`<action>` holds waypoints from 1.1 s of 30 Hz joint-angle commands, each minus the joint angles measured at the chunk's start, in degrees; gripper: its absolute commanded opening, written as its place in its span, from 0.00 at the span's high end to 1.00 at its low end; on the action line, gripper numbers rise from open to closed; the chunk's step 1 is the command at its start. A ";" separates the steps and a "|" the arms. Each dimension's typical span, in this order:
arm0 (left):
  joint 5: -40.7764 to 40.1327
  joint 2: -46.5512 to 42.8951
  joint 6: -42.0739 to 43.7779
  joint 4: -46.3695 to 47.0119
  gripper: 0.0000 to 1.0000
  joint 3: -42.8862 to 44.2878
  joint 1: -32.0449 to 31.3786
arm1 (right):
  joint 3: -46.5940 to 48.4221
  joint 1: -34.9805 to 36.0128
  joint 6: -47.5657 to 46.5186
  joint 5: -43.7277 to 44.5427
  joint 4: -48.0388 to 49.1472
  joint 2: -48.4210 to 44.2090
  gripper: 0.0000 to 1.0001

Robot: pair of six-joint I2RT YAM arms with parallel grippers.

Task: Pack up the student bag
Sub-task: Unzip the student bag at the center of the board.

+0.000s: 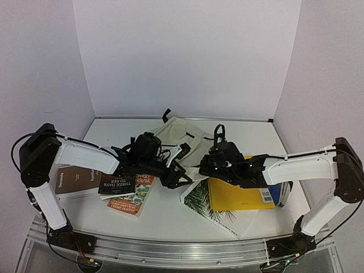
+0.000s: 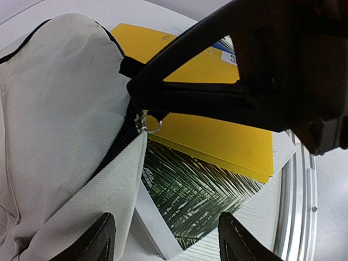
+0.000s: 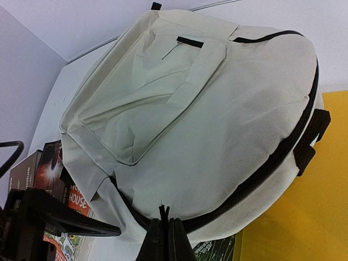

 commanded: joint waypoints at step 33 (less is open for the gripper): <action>-15.52 9.47 3.17 17.57 0.45 4.35 -2.04 | -1.48 0.10 3.07 0.54 2.92 -3.39 1.00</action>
